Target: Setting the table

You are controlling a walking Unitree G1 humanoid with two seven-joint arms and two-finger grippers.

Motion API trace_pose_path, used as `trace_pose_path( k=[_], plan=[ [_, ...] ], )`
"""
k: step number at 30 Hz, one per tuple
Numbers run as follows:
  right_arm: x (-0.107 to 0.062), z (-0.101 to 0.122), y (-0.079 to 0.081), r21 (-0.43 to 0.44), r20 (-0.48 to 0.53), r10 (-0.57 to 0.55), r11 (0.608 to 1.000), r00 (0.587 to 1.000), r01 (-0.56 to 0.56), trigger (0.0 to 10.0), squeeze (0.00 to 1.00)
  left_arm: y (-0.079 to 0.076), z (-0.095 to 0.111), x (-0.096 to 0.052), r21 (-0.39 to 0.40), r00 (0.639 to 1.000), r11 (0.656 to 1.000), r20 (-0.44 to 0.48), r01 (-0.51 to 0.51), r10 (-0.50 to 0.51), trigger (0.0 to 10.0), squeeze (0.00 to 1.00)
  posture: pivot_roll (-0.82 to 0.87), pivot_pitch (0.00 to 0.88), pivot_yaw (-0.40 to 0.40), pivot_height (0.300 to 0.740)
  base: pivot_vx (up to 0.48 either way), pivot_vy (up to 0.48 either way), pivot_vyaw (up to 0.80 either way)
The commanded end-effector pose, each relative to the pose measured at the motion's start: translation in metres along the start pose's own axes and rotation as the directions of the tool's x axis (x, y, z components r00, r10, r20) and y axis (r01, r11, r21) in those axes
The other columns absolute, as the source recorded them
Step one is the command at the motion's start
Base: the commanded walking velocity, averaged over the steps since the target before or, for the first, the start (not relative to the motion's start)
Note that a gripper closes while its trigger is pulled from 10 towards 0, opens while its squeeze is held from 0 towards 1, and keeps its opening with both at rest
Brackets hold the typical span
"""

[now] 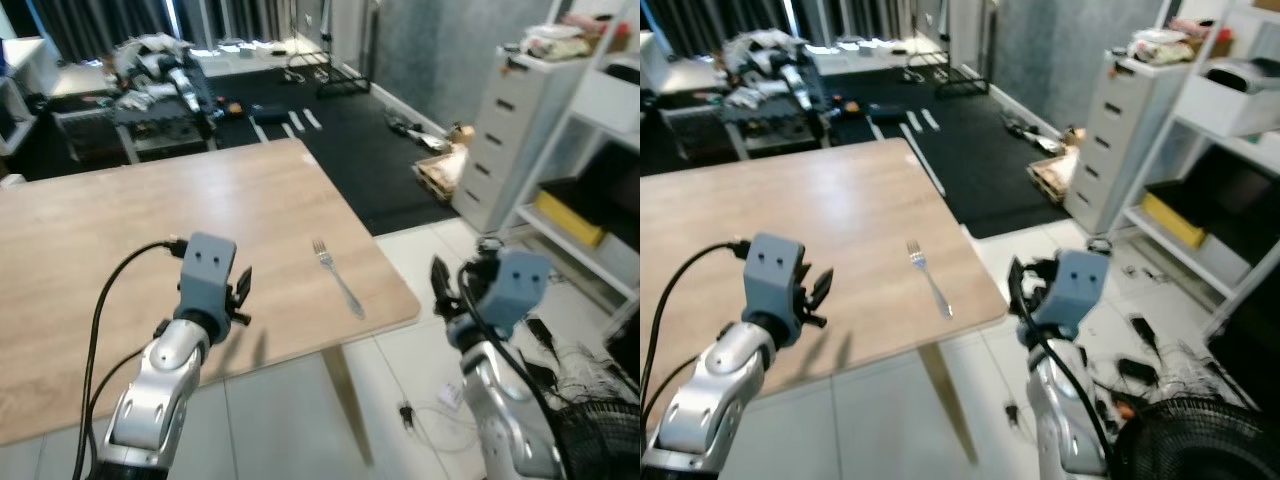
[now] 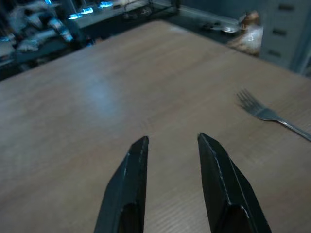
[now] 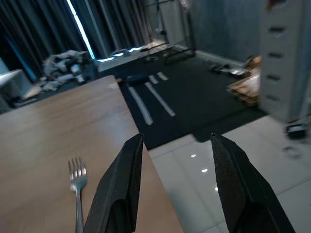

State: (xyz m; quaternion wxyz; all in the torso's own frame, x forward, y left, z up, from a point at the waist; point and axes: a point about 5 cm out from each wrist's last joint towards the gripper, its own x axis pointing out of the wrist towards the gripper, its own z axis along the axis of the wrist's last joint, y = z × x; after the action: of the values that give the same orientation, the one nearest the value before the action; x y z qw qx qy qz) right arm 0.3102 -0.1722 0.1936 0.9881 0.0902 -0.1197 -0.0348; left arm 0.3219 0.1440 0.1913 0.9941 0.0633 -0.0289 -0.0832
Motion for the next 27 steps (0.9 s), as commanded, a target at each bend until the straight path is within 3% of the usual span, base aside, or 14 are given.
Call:
trace_pose_path(
  k=[1, 10, 14, 17, 22, 24, 27],
  plan=[
    [0.0, -0.001, -0.002, 0.024, -0.003, -0.022, 0.999, 1.0, 0.022, 10.0, 0.0, 0.002, -0.001, 0.0, 0.015, 1.0, 1.0, -0.002, -0.008, 0.008, 10.0, 0.0, 0.09, 0.052, 0.127, 0.74, 0.472, 0.0, 0.0],
    [0.002, 0.001, -0.011, 0.007, 0.001, -0.057, 0.998, 0.998, 0.057, 10.0, 0.0, 0.001, 0.001, 0.001, 0.016, 1.0, 1.0, 0.003, 0.007, -0.007, 10.0, 0.0, 0.09, 0.048, 0.131, 0.74, 0.367, 0.0, 0.0],
    [0.002, -0.005, -0.015, -0.108, -0.041, -0.051, 0.993, 0.998, 0.046, 10.0, 0.0, -0.004, 0.001, -0.001, 0.022, 0.998, 0.998, -0.004, 0.061, -0.061, 10.0, 0.0, 0.09, 0.048, 0.131, 0.74, 0.0, 0.0, 0.0],
    [0.002, -0.006, -0.016, -0.129, -0.051, -0.049, 0.991, 0.998, 0.042, 10.0, 0.0, -0.005, 0.0, -0.002, 0.021, 0.997, 0.997, -0.008, 0.071, -0.071, 10.0, 0.0, 0.09, 0.049, 0.13, 0.74, 0.0, 0.0, 0.0],
    [0.001, -0.016, -0.021, -0.238, -0.154, 0.002, 0.97, 0.988, -0.039, 10.0, 0.0, -0.005, -0.002, -0.004, 0.039, 0.99, 0.99, -0.04, 0.134, -0.133, 10.0, 0.0, 0.09, 0.051, 0.127, 0.74, 0.0, 0.0, 0.0],
    [0.001, -0.016, -0.021, -0.238, -0.154, 0.002, 0.97, 0.988, -0.039, 10.0, 0.0, -0.005, -0.002, -0.004, 0.039, 0.99, 0.99, -0.04, 0.134, -0.133, 10.0, 0.0, 0.09, 0.051, 0.127, 0.74, 0.0, 0.0, 0.0],
    [-0.003, -0.016, -0.032, -0.271, -0.252, 0.054, 0.955, 0.966, -0.124, 10.0, 0.0, -0.003, -0.004, -0.006, 0.051, 0.983, 0.984, -0.071, 0.173, -0.169, 10.0, 0.0, 0.09, 0.057, 0.123, 0.74, 0.0, 0.0, 0.0]
  ],
)
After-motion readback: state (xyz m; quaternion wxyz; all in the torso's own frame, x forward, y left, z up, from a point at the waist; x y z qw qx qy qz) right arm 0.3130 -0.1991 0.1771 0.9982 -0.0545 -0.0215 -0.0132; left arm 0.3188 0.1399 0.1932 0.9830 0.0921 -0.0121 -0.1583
